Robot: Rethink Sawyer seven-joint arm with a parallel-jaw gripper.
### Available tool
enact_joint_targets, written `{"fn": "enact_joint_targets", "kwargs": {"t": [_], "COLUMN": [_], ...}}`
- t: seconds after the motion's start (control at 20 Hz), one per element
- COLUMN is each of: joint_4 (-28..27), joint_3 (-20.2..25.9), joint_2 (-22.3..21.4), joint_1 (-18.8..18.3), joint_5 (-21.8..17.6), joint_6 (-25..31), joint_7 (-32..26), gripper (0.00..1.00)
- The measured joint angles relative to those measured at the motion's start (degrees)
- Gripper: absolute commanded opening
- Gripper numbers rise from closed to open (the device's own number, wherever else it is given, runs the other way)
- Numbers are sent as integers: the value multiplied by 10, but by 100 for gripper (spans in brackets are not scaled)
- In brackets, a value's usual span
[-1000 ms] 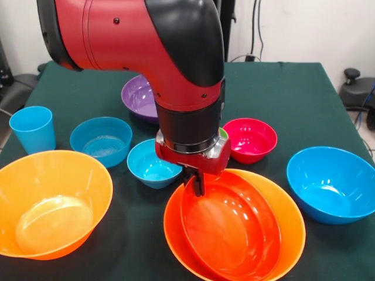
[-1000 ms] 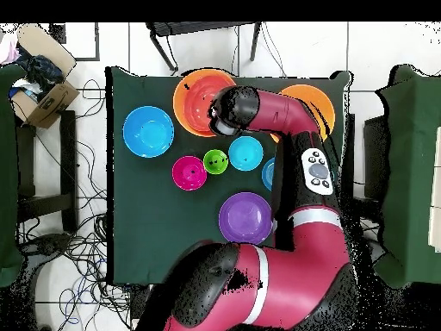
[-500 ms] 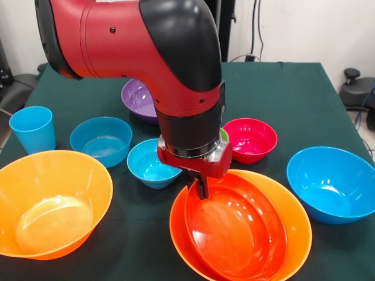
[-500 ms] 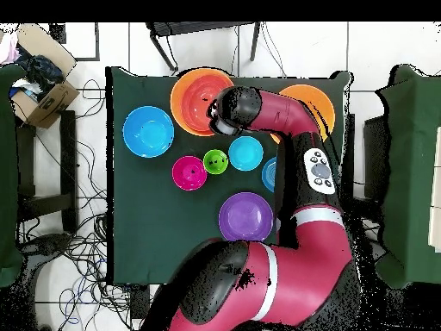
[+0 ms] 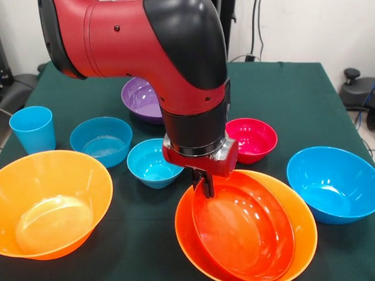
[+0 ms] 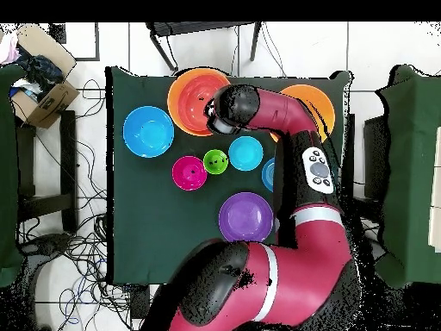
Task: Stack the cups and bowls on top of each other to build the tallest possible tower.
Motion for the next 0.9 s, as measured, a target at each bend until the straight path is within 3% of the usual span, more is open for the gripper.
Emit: {"fn": "enact_joint_targets", "kwargs": {"t": [0.5,0.9], "joint_4": [0,0], "joint_3": [-7,-15], "joint_2": [-10,-30], "joint_1": [12,26], "joint_5": [-5,-49], "joint_6": [0,11], "joint_7": [0,0], "gripper": [0,0]}}
